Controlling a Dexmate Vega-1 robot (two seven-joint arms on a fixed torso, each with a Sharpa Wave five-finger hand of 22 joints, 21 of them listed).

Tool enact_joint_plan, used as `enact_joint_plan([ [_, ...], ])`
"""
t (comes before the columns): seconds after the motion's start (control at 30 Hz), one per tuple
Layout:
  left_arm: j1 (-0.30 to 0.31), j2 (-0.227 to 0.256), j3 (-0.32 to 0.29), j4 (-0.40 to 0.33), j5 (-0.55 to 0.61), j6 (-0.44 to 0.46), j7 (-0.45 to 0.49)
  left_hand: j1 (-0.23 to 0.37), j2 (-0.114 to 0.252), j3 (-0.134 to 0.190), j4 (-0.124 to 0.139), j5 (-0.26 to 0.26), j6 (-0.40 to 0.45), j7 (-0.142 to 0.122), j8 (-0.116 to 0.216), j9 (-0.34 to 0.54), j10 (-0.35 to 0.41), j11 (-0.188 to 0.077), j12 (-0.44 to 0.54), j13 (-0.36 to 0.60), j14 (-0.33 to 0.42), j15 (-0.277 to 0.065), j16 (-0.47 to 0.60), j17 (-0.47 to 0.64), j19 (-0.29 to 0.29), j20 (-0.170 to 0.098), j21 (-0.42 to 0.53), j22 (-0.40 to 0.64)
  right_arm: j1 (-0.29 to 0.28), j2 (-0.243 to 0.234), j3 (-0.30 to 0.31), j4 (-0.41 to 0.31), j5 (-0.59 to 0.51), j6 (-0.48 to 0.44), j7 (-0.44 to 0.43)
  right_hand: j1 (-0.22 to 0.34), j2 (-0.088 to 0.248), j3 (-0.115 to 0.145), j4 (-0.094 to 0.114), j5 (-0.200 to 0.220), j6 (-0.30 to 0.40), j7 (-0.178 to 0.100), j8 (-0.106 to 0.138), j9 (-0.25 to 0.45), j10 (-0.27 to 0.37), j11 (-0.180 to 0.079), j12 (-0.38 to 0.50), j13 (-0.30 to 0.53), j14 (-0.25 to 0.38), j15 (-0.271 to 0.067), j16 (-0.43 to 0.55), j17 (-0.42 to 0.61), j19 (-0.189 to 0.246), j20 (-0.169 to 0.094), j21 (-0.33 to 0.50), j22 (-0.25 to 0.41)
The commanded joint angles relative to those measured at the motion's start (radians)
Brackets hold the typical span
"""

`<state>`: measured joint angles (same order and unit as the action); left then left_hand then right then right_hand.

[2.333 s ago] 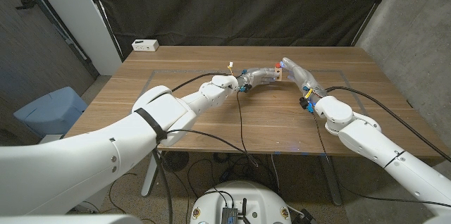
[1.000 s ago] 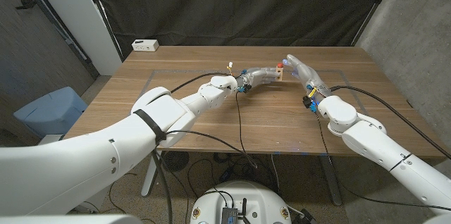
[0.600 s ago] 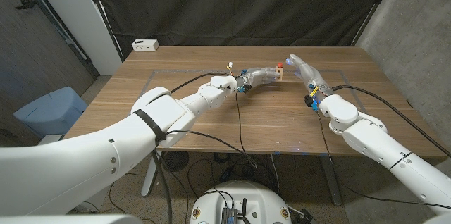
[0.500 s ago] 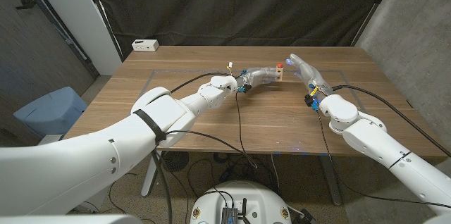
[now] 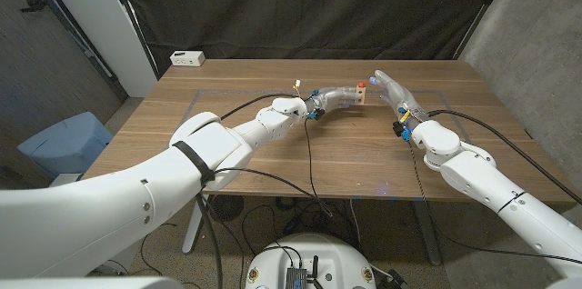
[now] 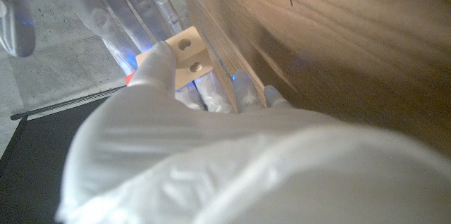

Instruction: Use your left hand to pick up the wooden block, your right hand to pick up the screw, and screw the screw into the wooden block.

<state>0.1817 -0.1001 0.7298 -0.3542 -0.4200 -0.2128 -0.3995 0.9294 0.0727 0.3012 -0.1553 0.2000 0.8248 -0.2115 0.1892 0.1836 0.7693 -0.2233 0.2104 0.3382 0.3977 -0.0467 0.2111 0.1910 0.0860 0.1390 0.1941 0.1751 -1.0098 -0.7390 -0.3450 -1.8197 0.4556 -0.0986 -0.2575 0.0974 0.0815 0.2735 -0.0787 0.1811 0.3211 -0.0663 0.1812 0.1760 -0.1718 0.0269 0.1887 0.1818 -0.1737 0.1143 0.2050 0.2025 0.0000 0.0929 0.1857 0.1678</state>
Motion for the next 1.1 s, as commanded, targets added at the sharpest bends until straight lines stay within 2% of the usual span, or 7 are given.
enact_joint_plan([
  [0.03,-0.003,-0.002,0.003,0.001,-0.001,0.013,0.012,-0.011,0.001,0.005,0.003,0.004,0.017,0.008,0.009,0.006,0.005,0.004,0.007,0.002,0.002,-0.057,0.003,0.003,-0.004,0.002,0.005,0.004,0.027,0.014,-0.02,0.032,0.008,0.002,0.018,-0.01,0.001,0.005,0.004,0.005,-0.005,0.001,-0.003,0.004,-0.027,0.006,0.001,0.001,-0.083,0.004,-0.002,0.003,-0.004,0.01,0.004,0.003],
  [0.53,-0.01,-0.005,0.009,0.001,-0.001,0.039,0.034,-0.01,0.0,0.004,0.003,0.004,0.016,0.008,0.009,0.006,0.005,0.004,0.007,0.002,0.002,-0.057,0.003,0.003,-0.004,0.001,0.005,0.004,0.041,0.022,-0.036,0.046,0.008,0.007,0.024,-0.012,0.001,0.005,0.005,0.005,-0.005,-0.001,-0.001,0.004,-0.029,0.005,0.001,0.001,-0.083,0.004,-0.002,0.003,-0.005,0.011,0.003,0.003],
  [0.63,-0.001,0.005,0.011,-0.026,0.0,0.049,0.035,-0.011,0.001,0.004,0.004,0.004,0.016,0.008,0.009,0.006,0.005,0.004,0.007,0.002,0.002,-0.058,0.003,0.003,-0.004,0.001,0.005,0.004,0.043,0.022,-0.038,0.047,0.007,0.006,0.025,-0.012,0.001,0.005,0.005,0.005,-0.006,-0.001,-0.001,0.004,-0.03,0.006,0.001,0.002,-0.083,0.004,-0.002,0.003,-0.006,0.011,0.003,0.003],
  [1.1,0.003,0.011,0.015,-0.048,0.0,0.063,0.04,-0.01,0.001,0.005,0.003,0.005,0.016,0.01,0.008,0.006,0.004,0.004,0.006,0.002,0.002,-0.057,0.003,0.003,-0.005,0.002,0.004,0.004,0.054,0.022,-0.047,0.048,0.005,0.007,0.036,-0.012,0.001,0.006,0.005,0.006,-0.006,-0.001,0.0,0.004,-0.031,0.006,0.001,0.002,-0.084,0.004,-0.002,0.003,-0.006,0.011,0.004,0.003],
])
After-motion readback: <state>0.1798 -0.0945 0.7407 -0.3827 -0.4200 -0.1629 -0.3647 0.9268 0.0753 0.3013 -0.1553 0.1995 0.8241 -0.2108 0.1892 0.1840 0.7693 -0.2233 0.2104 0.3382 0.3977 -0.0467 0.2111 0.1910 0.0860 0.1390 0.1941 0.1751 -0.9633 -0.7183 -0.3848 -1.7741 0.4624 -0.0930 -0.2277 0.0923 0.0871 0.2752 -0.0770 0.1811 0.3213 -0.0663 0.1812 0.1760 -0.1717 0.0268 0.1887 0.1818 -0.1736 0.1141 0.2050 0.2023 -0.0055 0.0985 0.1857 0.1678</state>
